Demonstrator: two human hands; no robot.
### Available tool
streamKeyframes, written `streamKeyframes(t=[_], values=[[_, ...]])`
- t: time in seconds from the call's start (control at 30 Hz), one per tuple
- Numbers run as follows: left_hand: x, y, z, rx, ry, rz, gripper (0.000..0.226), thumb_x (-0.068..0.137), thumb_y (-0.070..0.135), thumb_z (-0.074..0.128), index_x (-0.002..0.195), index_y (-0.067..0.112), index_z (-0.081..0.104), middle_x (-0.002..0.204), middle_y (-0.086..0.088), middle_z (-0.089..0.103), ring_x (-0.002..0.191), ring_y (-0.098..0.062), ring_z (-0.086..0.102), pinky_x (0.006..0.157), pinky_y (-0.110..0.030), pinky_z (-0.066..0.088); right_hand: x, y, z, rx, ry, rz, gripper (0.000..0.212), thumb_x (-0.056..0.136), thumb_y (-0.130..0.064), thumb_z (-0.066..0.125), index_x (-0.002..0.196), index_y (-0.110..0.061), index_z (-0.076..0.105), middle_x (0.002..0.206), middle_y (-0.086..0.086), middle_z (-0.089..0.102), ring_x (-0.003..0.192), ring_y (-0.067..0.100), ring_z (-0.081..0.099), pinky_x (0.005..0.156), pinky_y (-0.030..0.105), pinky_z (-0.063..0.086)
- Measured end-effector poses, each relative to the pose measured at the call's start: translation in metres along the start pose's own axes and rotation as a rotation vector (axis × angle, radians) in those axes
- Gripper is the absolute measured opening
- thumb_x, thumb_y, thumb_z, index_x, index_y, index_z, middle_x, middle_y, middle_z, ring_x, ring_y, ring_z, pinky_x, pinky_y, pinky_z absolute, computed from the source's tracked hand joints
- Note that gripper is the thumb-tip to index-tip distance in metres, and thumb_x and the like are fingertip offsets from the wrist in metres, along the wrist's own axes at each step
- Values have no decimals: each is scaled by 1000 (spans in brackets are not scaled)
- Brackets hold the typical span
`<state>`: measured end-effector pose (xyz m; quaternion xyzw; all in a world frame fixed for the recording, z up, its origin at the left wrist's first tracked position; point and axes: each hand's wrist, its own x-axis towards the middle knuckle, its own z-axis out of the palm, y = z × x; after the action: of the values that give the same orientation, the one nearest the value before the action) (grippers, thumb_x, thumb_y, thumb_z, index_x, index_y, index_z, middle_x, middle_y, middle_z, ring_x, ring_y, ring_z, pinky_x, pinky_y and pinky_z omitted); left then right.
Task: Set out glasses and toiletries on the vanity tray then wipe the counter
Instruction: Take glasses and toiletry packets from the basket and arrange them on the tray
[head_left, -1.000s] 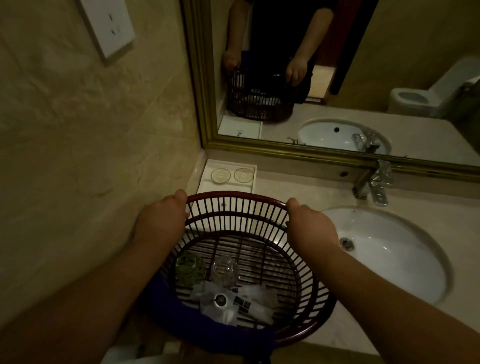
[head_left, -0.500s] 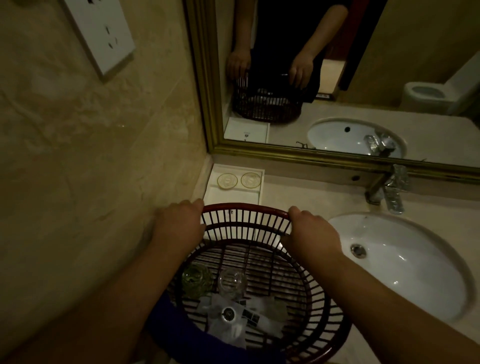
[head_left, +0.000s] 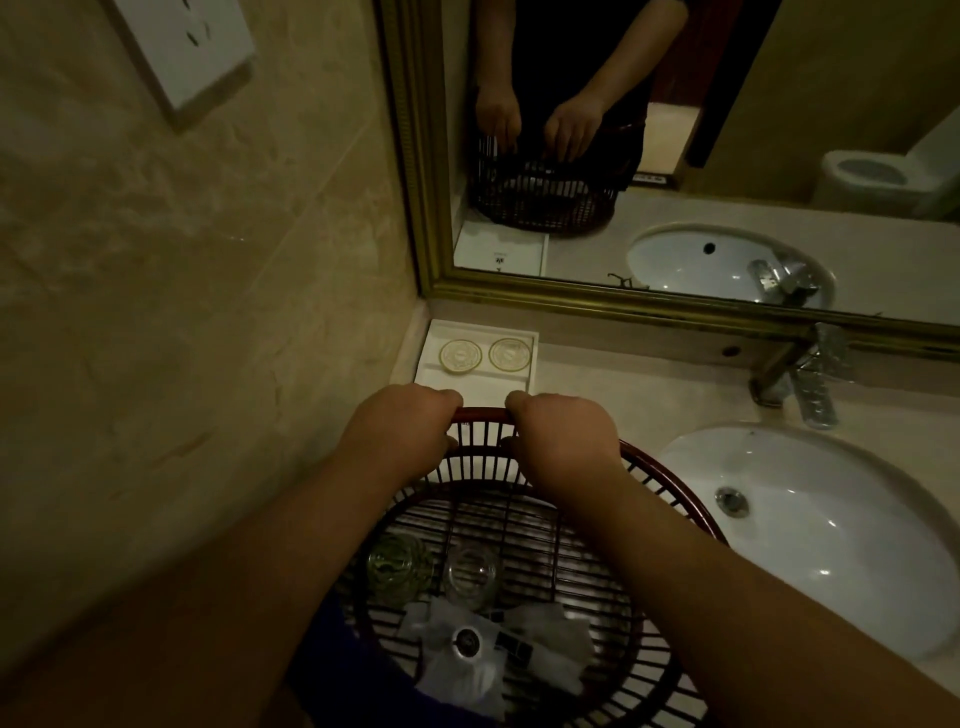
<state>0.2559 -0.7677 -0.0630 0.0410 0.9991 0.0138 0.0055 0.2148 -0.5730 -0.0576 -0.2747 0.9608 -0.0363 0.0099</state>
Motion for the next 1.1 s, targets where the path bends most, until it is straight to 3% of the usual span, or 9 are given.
streamKeyframes(t=[0.1, 0.2, 0.27, 0.33, 0.4, 0.5, 0.57, 0.87, 1.1], values=[[-2, 1, -2, -9, 6, -7, 34, 83, 40, 74, 80, 28, 42, 74, 2, 58, 67, -22, 56, 53, -30, 34, -3, -4, -5, 11, -16, 2, 25, 93, -40, 68, 106, -23, 55, 70, -6, 48, 64, 23, 52, 54, 32, 39], [-4, 2, -5, -1, 25, -7, 27, 83, 39, 74, 88, 23, 53, 79, -1, 62, 72, -25, 61, 54, -30, 34, -16, -4, -7, 37, 89, -34, 37, 88, -32, 71, 119, -21, 53, 99, 1, 61, 87, 24, 60, 66, 36, 47], [-3, 3, -5, -4, 26, -12, 27, 83, 39, 74, 92, 23, 55, 80, -1, 63, 72, -24, 61, 55, -30, 35, -36, -7, -4, 180, 265, -227, 48, 83, -23, 73, 128, -14, 57, 117, 7, 61, 108, 26, 56, 90, 40, 49], [-2, 3, -3, -1, 24, -25, 30, 82, 40, 75, 88, 24, 49, 80, 0, 62, 71, -24, 60, 55, -31, 34, -58, -19, 6, 276, 333, -514, 39, 84, -20, 72, 120, -9, 61, 115, 10, 62, 107, 25, 54, 96, 40, 46], [-1, 2, 0, 6, 28, -24, 35, 82, 41, 75, 84, 25, 44, 79, 0, 62, 71, -25, 61, 55, -31, 36, -69, -39, 24, 228, 85, -676, 37, 88, -27, 69, 120, -13, 58, 110, 10, 62, 101, 25, 55, 87, 41, 51], [-3, 0, 5, 4, 48, -10, 35, 81, 40, 76, 83, 24, 45, 78, -2, 63, 71, -26, 62, 54, -31, 35, -58, -77, 58, 128, -374, -591, 59, 92, -31, 68, 142, -15, 42, 129, 18, 52, 112, 38, 53, 82, 48, 52], [-3, -1, 7, 8, 66, 3, 35, 80, 39, 77, 83, 24, 46, 76, -2, 62, 69, -26, 62, 53, -31, 33, -46, -95, 73, 79, -463, -535, 64, 96, -29, 65, 151, -17, 35, 138, 21, 46, 118, 42, 52, 85, 51, 51], [-2, -1, 11, 23, 109, 18, 37, 77, 39, 80, 82, 24, 47, 70, 4, 57, 62, -24, 60, 50, -29, 29, -40, -117, 104, 164, -472, -422, 53, 103, -29, 54, 150, -13, 35, 137, 23, 53, 109, 45, 60, 81, 51, 52], [-2, 1, 8, 9, 88, -6, 40, 81, 40, 77, 81, 26, 39, 75, 2, 59, 66, -23, 59, 53, -31, 31, -57, -89, 62, 236, -329, -376, 72, 85, -34, 78, 142, -14, 39, 129, 14, 58, 104, 36, 64, 82, 47, 56]])
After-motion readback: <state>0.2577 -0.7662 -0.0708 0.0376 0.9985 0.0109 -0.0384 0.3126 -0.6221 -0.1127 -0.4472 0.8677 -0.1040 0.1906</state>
